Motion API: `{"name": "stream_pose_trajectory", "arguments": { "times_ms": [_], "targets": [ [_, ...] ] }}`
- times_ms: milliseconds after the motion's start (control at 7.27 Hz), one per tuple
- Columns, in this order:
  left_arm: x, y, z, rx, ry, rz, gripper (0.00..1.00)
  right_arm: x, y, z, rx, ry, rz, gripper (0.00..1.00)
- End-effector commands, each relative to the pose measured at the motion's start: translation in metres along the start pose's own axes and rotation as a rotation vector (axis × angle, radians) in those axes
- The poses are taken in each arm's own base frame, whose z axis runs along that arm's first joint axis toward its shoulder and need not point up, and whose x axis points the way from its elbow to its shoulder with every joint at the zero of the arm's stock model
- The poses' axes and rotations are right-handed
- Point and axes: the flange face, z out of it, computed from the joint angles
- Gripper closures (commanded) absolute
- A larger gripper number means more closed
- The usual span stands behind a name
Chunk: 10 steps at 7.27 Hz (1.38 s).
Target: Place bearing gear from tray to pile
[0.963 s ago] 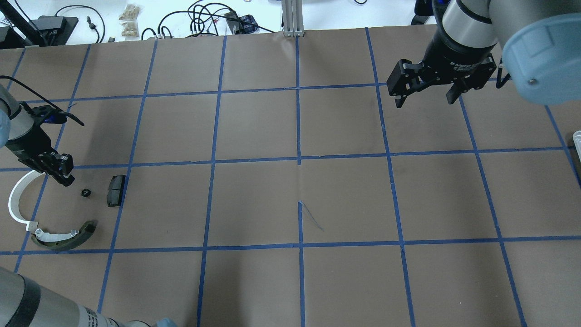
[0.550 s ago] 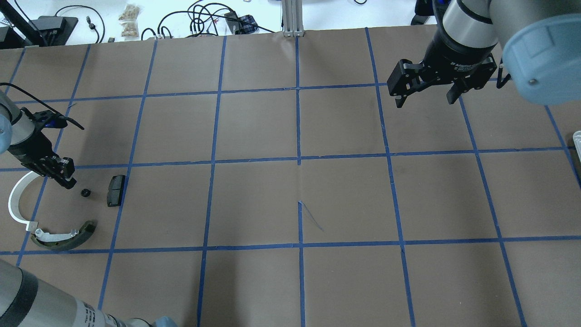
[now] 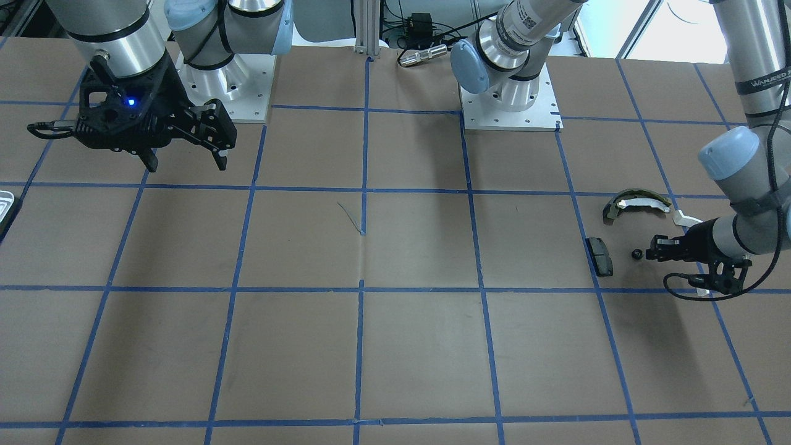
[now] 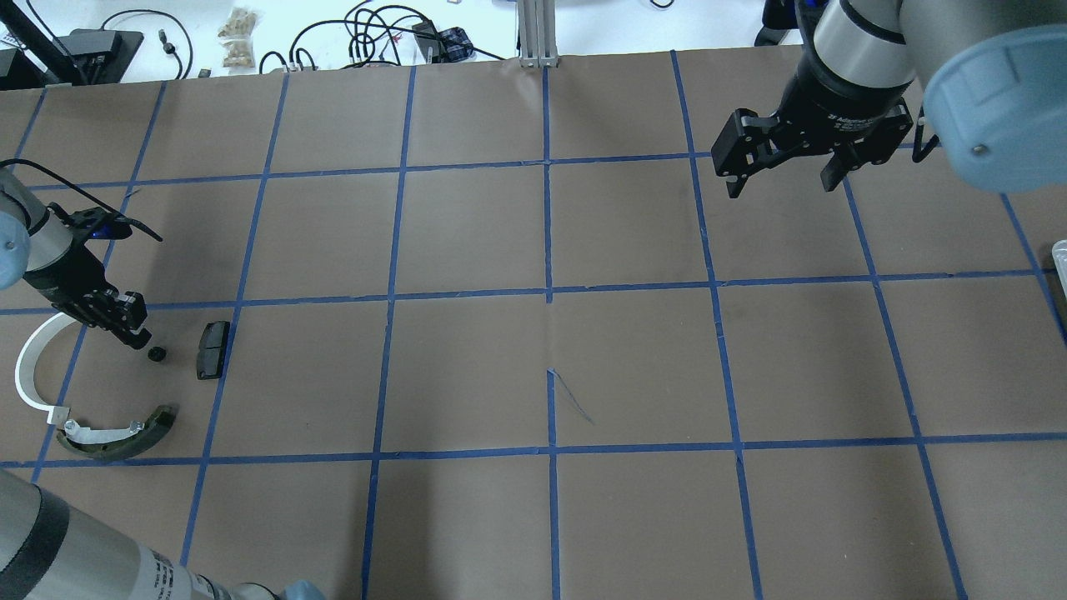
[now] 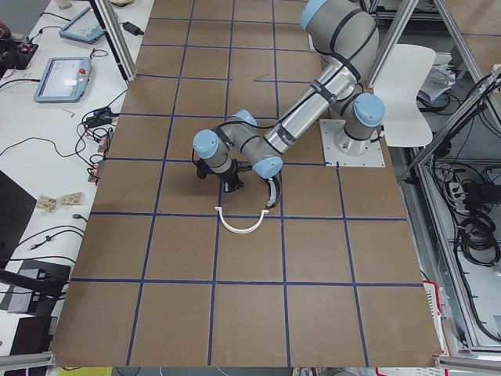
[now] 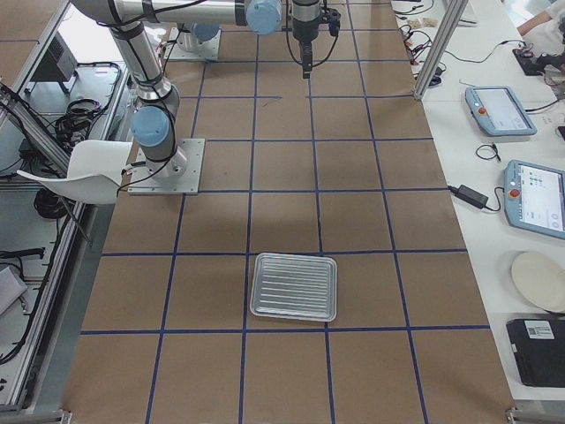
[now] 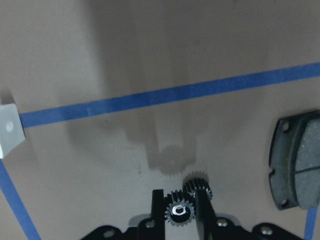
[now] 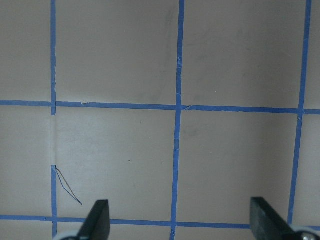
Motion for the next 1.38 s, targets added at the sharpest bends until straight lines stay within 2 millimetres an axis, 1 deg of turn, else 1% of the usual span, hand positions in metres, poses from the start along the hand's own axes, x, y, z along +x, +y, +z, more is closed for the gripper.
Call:
{"name": "stream_pose_trajectory", "arguments": {
  "times_ms": [0,413,550,688,825,963,1101,1238],
  "targets": [
    [-0.004,0.002,0.003,-0.004,0.004,0.0,1.0,0.0,0.0,0.0,0.0,0.0,-0.001,0.0],
    [-0.007,0.003,0.006,-0.01,0.007,-0.001,1.0,0.0,0.0,0.0,0.0,-0.002,0.001,0.0],
    [-0.007,0.003,0.005,-0.01,0.005,-0.003,0.94,0.0,0.0,0.0,0.0,-0.002,0.001,0.0],
    [-0.007,0.004,0.005,-0.013,0.006,-0.002,0.62,0.0,0.0,0.0,0.0,0.0,0.001,0.0],
    [-0.006,0.004,0.006,-0.018,0.012,-0.002,0.38,0.0,0.0,0.0,0.0,0.0,0.001,0.0],
    [-0.006,0.004,0.006,-0.018,0.014,-0.001,0.28,0.0,0.0,0.0,0.0,0.0,-0.001,0.0],
    [-0.006,0.004,0.003,-0.015,0.013,-0.003,0.19,0.0,0.0,0.0,0.0,0.0,-0.001,0.0],
    [-0.004,0.005,-0.012,-0.006,0.013,-0.007,0.18,0.0,0.0,0.0,0.0,0.0,-0.001,0.0]
  ]
}}
